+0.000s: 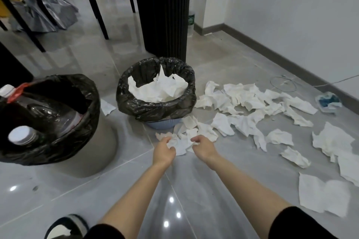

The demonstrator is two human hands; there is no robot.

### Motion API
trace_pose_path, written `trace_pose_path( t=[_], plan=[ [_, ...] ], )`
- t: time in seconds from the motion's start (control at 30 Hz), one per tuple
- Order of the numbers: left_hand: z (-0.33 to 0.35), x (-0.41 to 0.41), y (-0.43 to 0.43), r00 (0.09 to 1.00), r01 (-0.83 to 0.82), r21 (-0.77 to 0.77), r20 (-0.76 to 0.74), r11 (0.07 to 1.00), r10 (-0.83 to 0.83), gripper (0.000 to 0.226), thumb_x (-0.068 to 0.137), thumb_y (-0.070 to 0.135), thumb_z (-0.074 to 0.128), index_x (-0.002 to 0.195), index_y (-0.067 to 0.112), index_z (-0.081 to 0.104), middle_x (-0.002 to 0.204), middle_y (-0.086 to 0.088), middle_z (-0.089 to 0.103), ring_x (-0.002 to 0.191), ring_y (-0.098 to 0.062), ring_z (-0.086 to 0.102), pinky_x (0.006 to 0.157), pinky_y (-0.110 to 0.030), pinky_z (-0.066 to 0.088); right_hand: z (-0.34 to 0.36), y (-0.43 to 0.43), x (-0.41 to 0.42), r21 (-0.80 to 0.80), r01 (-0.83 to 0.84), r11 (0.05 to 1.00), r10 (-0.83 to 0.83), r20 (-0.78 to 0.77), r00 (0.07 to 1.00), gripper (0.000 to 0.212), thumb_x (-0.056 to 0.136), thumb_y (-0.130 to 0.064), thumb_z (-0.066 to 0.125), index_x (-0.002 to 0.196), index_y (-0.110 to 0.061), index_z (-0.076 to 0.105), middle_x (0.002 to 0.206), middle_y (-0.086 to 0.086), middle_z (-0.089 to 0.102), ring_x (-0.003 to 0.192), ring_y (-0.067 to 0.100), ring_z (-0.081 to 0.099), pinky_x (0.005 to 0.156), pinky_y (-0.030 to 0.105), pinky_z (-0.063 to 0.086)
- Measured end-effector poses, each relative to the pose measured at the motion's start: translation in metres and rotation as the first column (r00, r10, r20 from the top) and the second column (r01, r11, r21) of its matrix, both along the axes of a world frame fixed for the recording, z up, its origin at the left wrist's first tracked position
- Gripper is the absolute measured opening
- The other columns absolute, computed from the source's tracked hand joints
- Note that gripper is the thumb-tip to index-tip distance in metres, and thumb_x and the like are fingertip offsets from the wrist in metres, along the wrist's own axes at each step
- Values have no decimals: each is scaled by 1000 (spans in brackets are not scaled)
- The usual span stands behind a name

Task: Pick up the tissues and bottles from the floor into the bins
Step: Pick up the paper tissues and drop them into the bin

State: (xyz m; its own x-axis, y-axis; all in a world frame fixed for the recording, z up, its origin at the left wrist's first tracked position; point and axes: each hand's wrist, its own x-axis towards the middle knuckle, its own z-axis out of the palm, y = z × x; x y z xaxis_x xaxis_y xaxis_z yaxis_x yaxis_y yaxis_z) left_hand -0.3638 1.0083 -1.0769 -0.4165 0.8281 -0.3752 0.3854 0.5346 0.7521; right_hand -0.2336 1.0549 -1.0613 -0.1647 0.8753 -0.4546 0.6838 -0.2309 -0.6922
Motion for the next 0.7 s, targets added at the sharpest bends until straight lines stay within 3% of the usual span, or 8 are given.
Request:
trace_pose_path(
  t=[0.1,0.23,0.4,0.47,0.6,0.7],
  plan=[
    [-16,-6,4,984,112,-10,-137,994,-112,48,89,4,48,137,10,46,144,-7,45,132,-23,41,110,-28,30,-13,6,-1,42,-143,989,138,111,984,43,87,-3,47,129,-10,52,139,12,46,129,26,43,106,28,33],
    [-29,-13,13,892,315,-67,-321,947,-319,57,92,9,45,147,16,28,156,-3,20,145,-20,17,116,-28,19,-24,14,0,62,-362,930,335,263,905,53,91,-8,46,143,-9,35,155,11,23,138,30,32,112,29,22],
    [-31,-12,32,784,398,-347,-352,849,-511,72,94,25,51,151,23,7,159,2,2,146,-30,-3,117,-43,17,-36,21,-8,3,-532,847,482,420,769,68,94,-12,43,153,-17,9,161,-1,1,142,31,16,117,36,16],
    [-32,-10,36,746,434,-414,-332,800,-576,75,94,27,51,151,23,2,160,4,-2,146,-31,-8,117,-47,14,-40,22,-13,-38,-551,834,507,447,737,71,95,-14,43,153,-20,3,161,-5,1,141,33,14,115,38,18],
    [-38,-8,30,622,500,-502,-359,705,-696,74,95,20,46,151,25,-2,159,-1,-6,145,-31,-13,117,-50,6,-44,22,-15,-110,-572,813,535,529,659,75,93,-14,42,152,-17,-5,157,1,19,143,36,8,116,40,18],
    [-46,-14,19,638,510,-498,-329,702,-697,81,91,23,52,151,23,-3,157,-2,10,145,-32,3,117,-45,13,-48,22,-14,-135,-553,822,521,567,638,73,92,-12,42,152,-8,-1,152,9,27,143,37,8,117,39,18]
  ],
)
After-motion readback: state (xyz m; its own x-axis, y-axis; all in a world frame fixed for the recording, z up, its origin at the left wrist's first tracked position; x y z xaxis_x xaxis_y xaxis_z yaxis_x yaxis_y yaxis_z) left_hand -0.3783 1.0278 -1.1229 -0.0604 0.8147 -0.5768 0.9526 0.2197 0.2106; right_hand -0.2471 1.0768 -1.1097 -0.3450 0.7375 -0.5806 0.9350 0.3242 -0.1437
